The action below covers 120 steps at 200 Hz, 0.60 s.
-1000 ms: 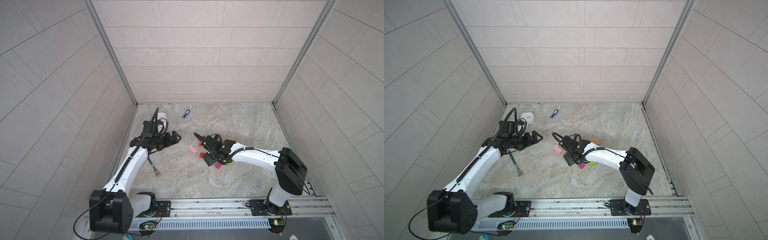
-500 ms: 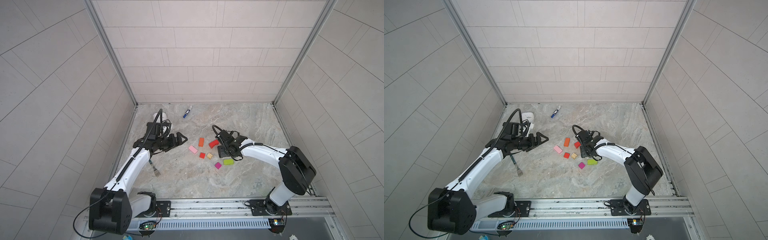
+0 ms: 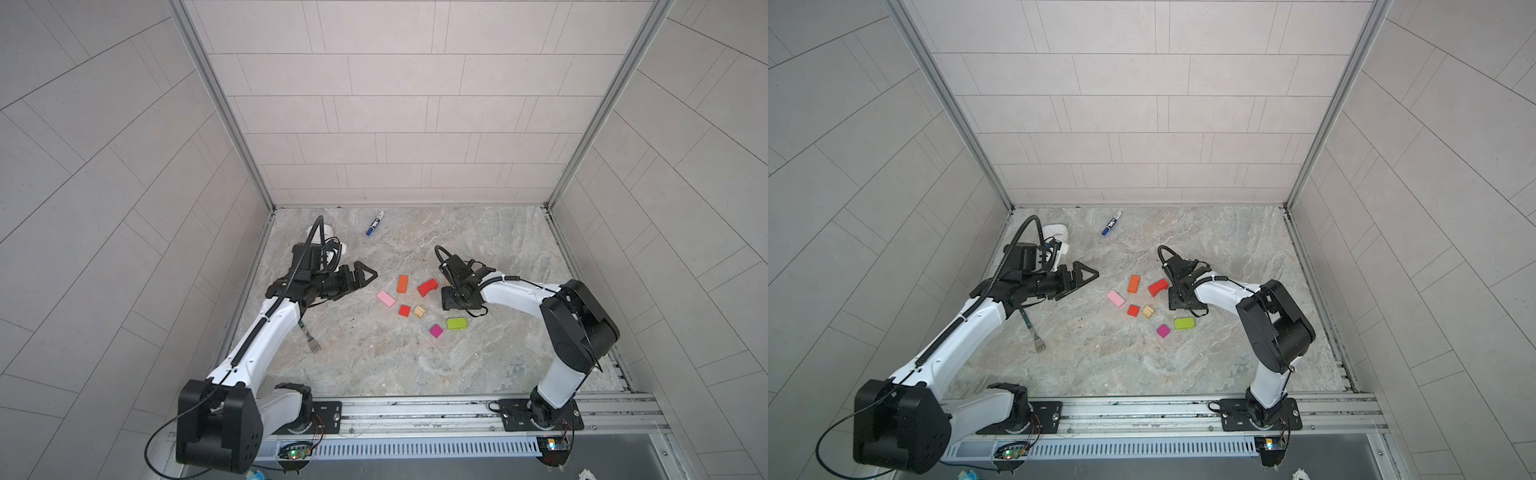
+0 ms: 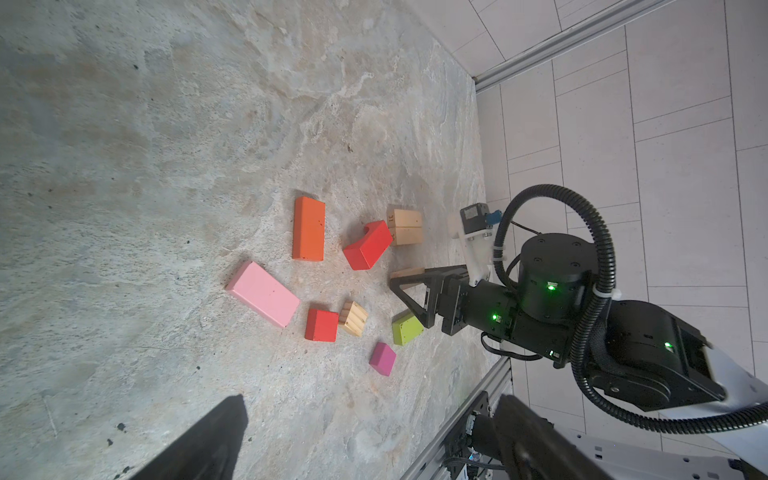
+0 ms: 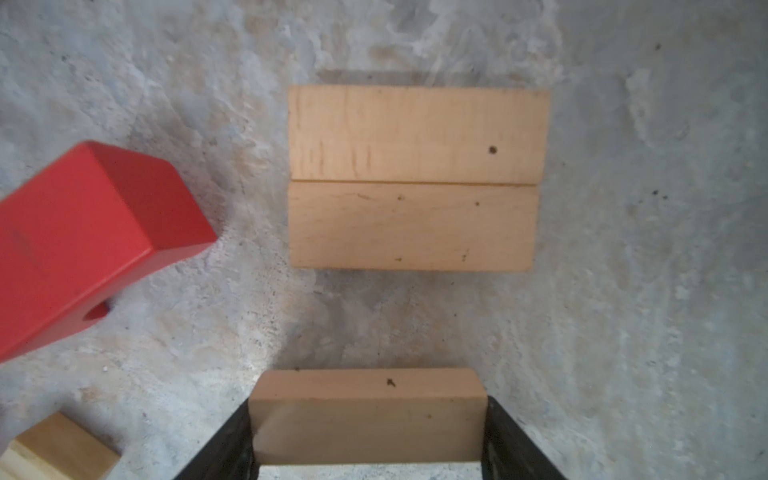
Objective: Build the wood block tower
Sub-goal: 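Carry the held bar with the right gripper over the stacked bars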
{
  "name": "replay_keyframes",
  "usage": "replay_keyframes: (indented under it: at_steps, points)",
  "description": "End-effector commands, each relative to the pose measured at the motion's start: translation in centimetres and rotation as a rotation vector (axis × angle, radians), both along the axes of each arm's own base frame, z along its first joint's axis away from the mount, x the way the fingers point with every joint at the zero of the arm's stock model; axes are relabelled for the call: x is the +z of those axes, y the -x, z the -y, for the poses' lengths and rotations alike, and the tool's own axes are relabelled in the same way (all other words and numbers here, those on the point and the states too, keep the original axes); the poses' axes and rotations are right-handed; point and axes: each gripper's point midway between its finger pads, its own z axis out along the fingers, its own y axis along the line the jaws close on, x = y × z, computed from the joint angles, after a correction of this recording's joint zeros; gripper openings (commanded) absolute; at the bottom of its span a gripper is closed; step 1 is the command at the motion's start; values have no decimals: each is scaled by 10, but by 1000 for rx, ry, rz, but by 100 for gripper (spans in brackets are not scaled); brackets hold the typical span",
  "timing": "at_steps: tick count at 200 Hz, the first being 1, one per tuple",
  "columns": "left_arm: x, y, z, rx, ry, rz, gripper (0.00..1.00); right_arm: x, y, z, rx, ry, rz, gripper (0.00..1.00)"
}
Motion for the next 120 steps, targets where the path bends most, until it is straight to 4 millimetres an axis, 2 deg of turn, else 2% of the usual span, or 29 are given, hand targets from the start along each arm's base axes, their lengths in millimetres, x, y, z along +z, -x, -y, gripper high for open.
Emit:
replay_keyframes:
  at_steps: [1, 79, 120]
  points:
    - [-5, 0, 3, -10, 9, -10, 100, -1, -7, 0, -31, -13, 5, 62]
    - [-3, 1, 3, -15, 12, -2, 100, -6, -17, 11, -24, -6, -24, 62]
    - [-3, 1, 4, -17, 13, -2, 100, -8, -13, 17, 19, 31, -49, 63]
